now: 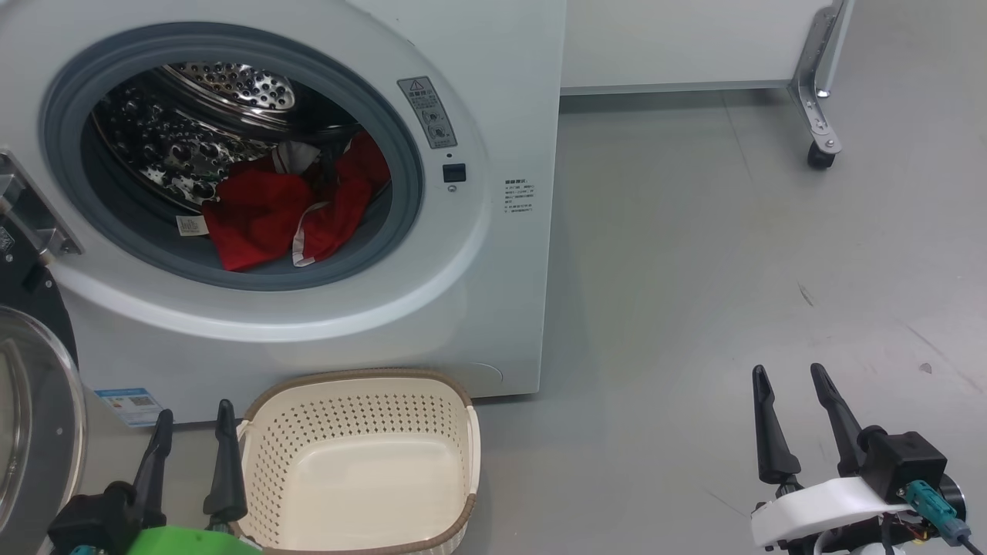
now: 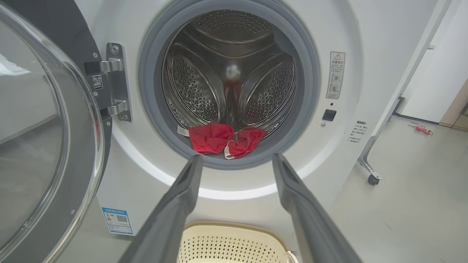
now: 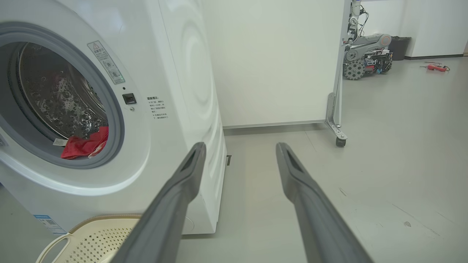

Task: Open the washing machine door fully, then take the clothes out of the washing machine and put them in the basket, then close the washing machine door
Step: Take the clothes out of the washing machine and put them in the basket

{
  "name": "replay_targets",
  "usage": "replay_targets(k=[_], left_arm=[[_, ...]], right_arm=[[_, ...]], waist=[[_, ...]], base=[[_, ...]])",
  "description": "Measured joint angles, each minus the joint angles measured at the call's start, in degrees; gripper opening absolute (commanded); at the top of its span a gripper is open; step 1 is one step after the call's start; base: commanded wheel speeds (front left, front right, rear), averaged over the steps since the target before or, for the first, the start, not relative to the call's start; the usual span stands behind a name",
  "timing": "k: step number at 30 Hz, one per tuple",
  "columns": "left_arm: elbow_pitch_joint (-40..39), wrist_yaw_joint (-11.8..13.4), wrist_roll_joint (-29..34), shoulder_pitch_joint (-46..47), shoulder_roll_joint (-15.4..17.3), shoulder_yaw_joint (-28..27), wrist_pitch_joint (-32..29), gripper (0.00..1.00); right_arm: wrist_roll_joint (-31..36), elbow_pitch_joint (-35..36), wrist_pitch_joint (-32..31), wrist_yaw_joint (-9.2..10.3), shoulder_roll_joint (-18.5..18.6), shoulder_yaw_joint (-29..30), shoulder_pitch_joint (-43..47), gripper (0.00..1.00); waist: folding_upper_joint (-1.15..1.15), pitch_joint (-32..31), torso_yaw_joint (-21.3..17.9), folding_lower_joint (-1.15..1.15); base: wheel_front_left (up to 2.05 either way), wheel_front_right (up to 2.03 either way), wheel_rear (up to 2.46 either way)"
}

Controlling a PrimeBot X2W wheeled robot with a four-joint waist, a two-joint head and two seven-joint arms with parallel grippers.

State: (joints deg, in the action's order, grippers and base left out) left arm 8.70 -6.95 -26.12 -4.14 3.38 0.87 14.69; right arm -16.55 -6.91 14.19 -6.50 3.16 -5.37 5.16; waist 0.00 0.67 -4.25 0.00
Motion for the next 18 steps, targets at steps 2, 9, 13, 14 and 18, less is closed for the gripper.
replay_targets(k=[2,9,13,14,18], left_arm=[[0.0,0.0,0.0,0.0,0.0,0.2,0.0,1.0],[0.1,0.0,0.0,0.0,0.0,0.8,0.0,1.0],[0.0,0.0,0.0,0.0,0.0,0.8,0.0,1.0],[0.0,0.0,0.0,0.0,0.0,0.9,0.0,1.0],[0.0,0.0,0.0,0.0,0.0,0.9,0.0,1.0]], right_arm=[[0.0,0.0,0.0,0.0,0.0,0.0,0.0,1.0],[0.0,0.0,0.0,0.0,-0.1,-0.2,0.0,1.0],[0.0,0.0,0.0,-0.07,-0.1,-0.2,0.0,1.0],[0.0,0.0,0.0,-0.15,-0.1,-0.1,0.0,1.0],[0.0,0.0,0.0,-0.16,-0.1,-0.1,0.0,1.0]], waist=[[0.0,0.0,-0.1,0.0],[0.0,0.2,-0.3,0.0],[0.0,0.4,-0.3,0.0],[0.0,0.4,-0.3,0.0],[0.0,0.6,-0.3,0.0]], base=[[0.0,0.0,0.0],[0.0,0.0,0.0],[0.0,0.0,0.0],[0.0,0.0,0.0],[0.0,0.0,0.0]])
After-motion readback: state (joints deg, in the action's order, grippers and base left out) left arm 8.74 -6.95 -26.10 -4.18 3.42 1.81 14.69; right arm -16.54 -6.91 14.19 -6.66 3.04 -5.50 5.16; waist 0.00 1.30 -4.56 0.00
